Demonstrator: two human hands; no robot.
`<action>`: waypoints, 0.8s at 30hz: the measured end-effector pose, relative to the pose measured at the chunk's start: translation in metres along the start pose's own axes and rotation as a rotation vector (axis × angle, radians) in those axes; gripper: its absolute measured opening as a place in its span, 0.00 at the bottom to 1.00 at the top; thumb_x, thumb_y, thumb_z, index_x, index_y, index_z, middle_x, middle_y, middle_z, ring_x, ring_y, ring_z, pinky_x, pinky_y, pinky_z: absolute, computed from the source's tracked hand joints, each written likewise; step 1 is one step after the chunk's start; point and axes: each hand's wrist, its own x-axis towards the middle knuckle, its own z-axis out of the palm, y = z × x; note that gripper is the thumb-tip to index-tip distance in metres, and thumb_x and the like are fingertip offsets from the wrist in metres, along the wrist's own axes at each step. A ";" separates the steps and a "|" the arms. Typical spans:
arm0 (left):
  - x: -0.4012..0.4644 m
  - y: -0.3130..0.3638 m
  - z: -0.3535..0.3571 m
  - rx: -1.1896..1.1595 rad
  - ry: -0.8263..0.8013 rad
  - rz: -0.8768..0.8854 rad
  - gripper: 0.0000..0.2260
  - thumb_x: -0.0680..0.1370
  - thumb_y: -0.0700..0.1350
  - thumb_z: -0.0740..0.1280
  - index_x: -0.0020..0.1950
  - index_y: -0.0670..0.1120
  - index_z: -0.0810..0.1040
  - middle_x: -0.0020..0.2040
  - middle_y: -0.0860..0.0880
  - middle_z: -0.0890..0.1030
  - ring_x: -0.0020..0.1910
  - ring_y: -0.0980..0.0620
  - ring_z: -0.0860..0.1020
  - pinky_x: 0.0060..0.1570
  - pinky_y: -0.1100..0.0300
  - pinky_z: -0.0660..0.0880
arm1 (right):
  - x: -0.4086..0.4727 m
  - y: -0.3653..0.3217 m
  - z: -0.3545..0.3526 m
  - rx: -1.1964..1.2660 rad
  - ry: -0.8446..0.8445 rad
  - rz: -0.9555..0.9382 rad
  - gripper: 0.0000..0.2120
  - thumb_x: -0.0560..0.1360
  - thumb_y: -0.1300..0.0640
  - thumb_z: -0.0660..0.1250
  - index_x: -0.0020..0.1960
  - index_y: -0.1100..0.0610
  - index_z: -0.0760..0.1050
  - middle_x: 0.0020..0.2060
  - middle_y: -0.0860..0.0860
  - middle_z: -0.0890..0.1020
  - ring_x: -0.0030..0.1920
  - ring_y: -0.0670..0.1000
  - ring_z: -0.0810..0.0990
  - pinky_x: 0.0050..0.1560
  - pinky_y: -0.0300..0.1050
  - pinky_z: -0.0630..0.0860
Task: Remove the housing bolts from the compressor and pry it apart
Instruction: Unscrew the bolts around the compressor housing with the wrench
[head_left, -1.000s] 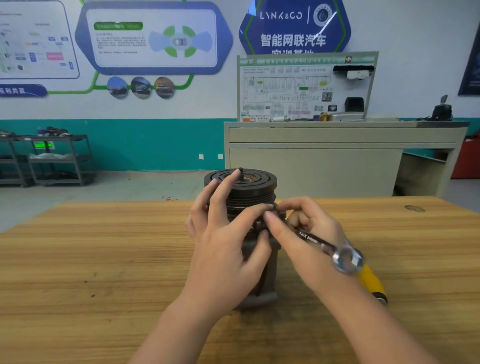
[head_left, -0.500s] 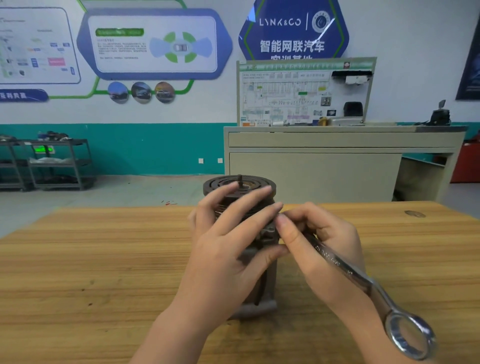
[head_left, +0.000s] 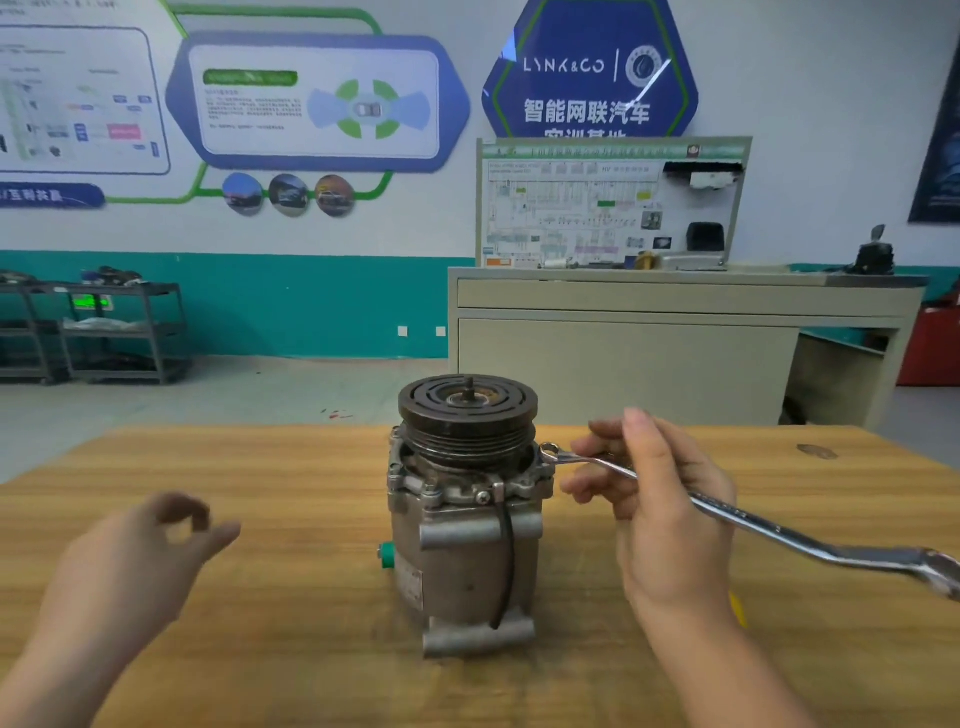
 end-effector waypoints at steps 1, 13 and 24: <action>0.002 -0.027 0.003 0.077 -0.103 -0.095 0.14 0.64 0.49 0.81 0.32 0.53 0.75 0.42 0.44 0.84 0.39 0.43 0.80 0.46 0.46 0.77 | 0.000 0.002 0.000 -0.003 0.023 0.032 0.13 0.74 0.46 0.66 0.38 0.52 0.83 0.31 0.57 0.83 0.25 0.54 0.81 0.27 0.40 0.75; -0.003 -0.082 0.009 0.264 -0.122 -0.323 0.12 0.69 0.56 0.75 0.43 0.51 0.77 0.48 0.44 0.82 0.51 0.40 0.78 0.54 0.48 0.74 | -0.008 0.001 0.007 -0.093 0.109 -0.021 0.11 0.77 0.50 0.65 0.38 0.47 0.82 0.33 0.53 0.83 0.27 0.54 0.83 0.29 0.42 0.79; -0.046 0.025 -0.001 0.107 0.183 -0.160 0.26 0.73 0.62 0.68 0.66 0.50 0.74 0.61 0.37 0.75 0.65 0.37 0.66 0.63 0.40 0.64 | -0.005 0.008 0.009 -0.182 0.059 -0.029 0.09 0.72 0.45 0.66 0.39 0.48 0.80 0.36 0.51 0.85 0.33 0.52 0.85 0.34 0.42 0.81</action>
